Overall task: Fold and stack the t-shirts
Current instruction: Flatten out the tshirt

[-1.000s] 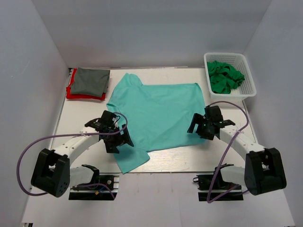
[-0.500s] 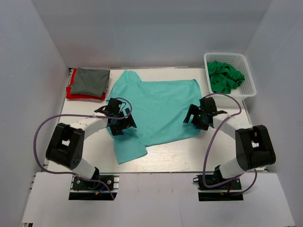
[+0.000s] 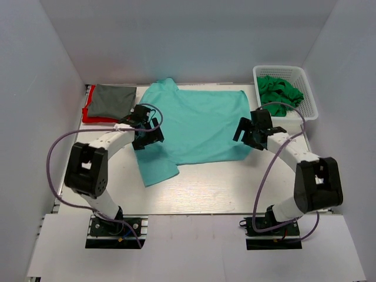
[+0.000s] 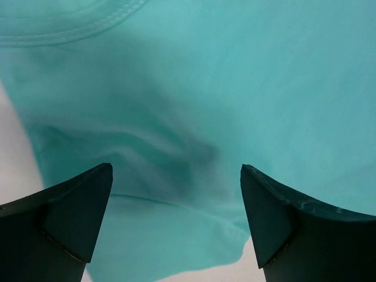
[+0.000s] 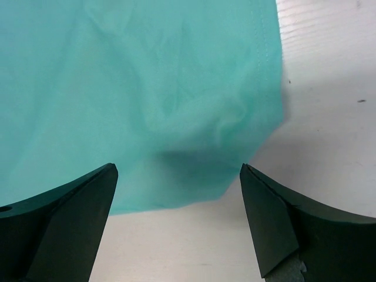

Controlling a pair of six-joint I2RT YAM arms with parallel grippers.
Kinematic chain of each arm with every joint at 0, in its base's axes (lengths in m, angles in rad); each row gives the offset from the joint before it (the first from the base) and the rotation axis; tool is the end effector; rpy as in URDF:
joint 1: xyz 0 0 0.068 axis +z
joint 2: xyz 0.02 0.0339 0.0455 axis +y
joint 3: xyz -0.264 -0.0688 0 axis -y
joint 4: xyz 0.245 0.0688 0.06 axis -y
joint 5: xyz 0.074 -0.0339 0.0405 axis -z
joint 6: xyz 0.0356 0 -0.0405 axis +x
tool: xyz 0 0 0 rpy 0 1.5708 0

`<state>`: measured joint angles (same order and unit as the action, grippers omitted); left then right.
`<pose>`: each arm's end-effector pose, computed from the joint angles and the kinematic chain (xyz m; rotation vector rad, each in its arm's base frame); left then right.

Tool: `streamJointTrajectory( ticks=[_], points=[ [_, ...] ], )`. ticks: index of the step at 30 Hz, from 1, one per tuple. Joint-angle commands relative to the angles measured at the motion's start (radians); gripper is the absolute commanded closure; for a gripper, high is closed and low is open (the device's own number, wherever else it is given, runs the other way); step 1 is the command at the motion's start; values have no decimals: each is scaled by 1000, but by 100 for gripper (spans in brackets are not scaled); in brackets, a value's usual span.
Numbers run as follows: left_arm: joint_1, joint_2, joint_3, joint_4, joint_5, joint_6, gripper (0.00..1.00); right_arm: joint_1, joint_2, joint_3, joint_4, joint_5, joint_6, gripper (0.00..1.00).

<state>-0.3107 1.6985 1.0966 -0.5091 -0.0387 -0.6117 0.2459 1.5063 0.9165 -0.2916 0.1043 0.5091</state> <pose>0.3224 -0.1021 0.1879 -0.4174 2.6709 -0.2347 0.3011 0.0718 0.2061 0.3679 2.4289 0.2059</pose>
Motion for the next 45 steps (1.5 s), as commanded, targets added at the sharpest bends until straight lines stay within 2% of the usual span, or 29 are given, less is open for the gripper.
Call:
streamJointTrajectory(
  ticks=[1,5,9,13,20,28,31,32,33,35,36,41,45],
  points=[
    [-11,-188,11,-161,-105,30,0,-3,-105,27,-72,51,-21,10],
    [-21,-337,-90,-232,-58,6,0,-8,-164,-33,-138,92,6,11],
    [-21,-445,-229,-232,19,-31,0,-17,-179,-90,-173,146,32,20],
    [-21,-467,-323,-243,62,-54,0,-33,-158,-140,-133,132,40,23],
    [-21,-485,-354,-145,120,-74,0,-76,-75,-84,-17,121,52,23],
    [-21,-476,-336,-135,97,-74,0,-102,81,-21,100,92,48,36],
    [-21,-476,-325,-144,86,-65,0,-105,130,10,98,69,37,42],
    [-21,-476,-313,-144,74,-65,0,-105,138,15,97,71,29,61],
    [-21,-476,-313,-144,65,-65,0,-106,146,22,92,68,32,73],
    [-21,-476,-293,-144,65,-65,0,-100,137,34,78,69,17,92],
    [-21,-476,-293,-144,65,-56,0,-96,115,45,74,69,11,99],
    [-21,-455,-293,-95,76,-34,0,-66,74,133,11,-60,-144,100],
    [-21,-435,-293,-95,76,-25,0,30,80,197,-24,-90,-195,100]
  ],
)
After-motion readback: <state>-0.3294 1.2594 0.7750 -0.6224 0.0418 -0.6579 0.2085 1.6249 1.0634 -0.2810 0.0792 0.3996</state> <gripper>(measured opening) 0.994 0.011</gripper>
